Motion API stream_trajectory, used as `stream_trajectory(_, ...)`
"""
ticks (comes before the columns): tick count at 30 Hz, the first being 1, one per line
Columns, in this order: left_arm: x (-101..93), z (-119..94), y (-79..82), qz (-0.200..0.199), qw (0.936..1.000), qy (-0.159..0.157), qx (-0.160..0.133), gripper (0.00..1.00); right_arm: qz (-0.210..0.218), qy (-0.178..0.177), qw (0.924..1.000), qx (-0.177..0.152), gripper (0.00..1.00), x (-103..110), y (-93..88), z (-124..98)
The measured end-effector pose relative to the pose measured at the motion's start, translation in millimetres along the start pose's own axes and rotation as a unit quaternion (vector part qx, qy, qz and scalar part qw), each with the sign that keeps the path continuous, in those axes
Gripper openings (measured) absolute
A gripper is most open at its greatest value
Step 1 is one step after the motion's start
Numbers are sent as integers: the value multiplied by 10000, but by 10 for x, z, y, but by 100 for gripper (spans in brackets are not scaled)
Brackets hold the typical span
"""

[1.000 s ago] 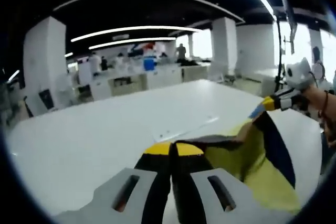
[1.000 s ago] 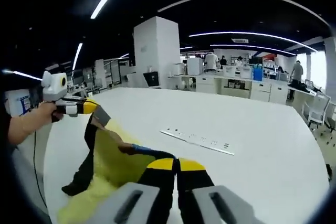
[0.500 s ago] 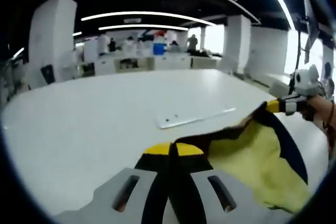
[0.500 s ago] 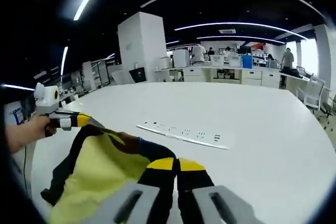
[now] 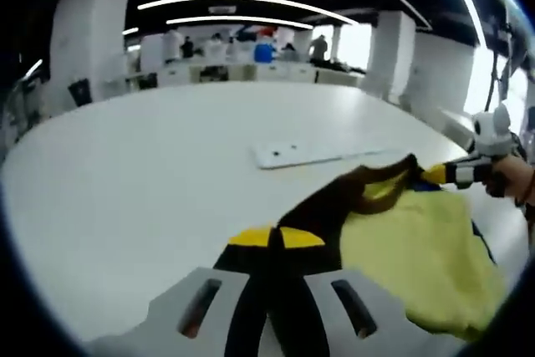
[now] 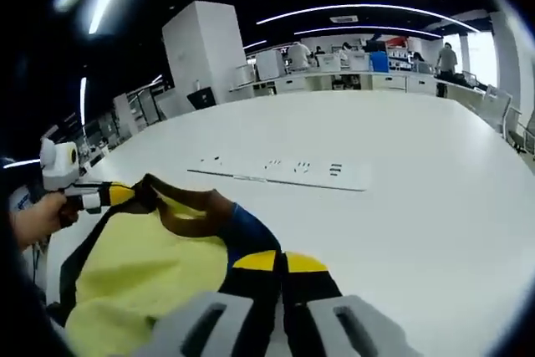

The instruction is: Fold the garment on the visible template until the final outline fits inside the template.

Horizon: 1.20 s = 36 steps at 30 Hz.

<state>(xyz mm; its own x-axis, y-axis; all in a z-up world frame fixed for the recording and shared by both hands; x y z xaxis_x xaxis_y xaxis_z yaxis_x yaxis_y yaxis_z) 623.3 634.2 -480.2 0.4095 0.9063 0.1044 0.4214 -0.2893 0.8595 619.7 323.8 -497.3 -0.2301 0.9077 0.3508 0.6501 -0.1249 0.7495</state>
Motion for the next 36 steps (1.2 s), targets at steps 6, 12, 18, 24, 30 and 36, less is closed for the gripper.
stream_trajectory(6,-27,5,47,83,9999,-44,-103,23,219,-65,9996,-135,3,18,26,16)
stream_trajectory(12,1,-113,93,125,9998,-23,-169,37,418,-174,9989,-114,28,17,71,-95)
stream_trajectory(18,-18,-309,165,49,9990,-67,-437,55,449,42,9990,-72,39,209,44,-262)
stream_trajectory(24,-123,-563,157,170,9971,-321,-671,74,450,95,9989,75,52,333,9,-398)
stream_trajectory(30,-189,-713,94,253,9959,-503,-708,84,477,249,9984,162,62,429,-87,-634)
stream_trajectory(36,-452,-924,-23,388,9927,-921,-682,94,380,331,9984,243,65,525,-295,-834)
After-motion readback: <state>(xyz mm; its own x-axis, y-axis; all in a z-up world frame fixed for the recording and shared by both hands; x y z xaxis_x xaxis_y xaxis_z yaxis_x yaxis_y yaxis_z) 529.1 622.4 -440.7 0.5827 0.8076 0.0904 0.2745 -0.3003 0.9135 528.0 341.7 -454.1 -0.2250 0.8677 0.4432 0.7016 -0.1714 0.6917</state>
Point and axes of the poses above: the point that each gripper's makers call its tool centre point, and the gripper's own axes: z roughly forward along the fingers, x roughly to its left, y roughly out of its top, the point moved 7 cm from there along -z, roughly backward along the fingers, and after that the axes turned 11 degrees about z, right-handed, at the moved point
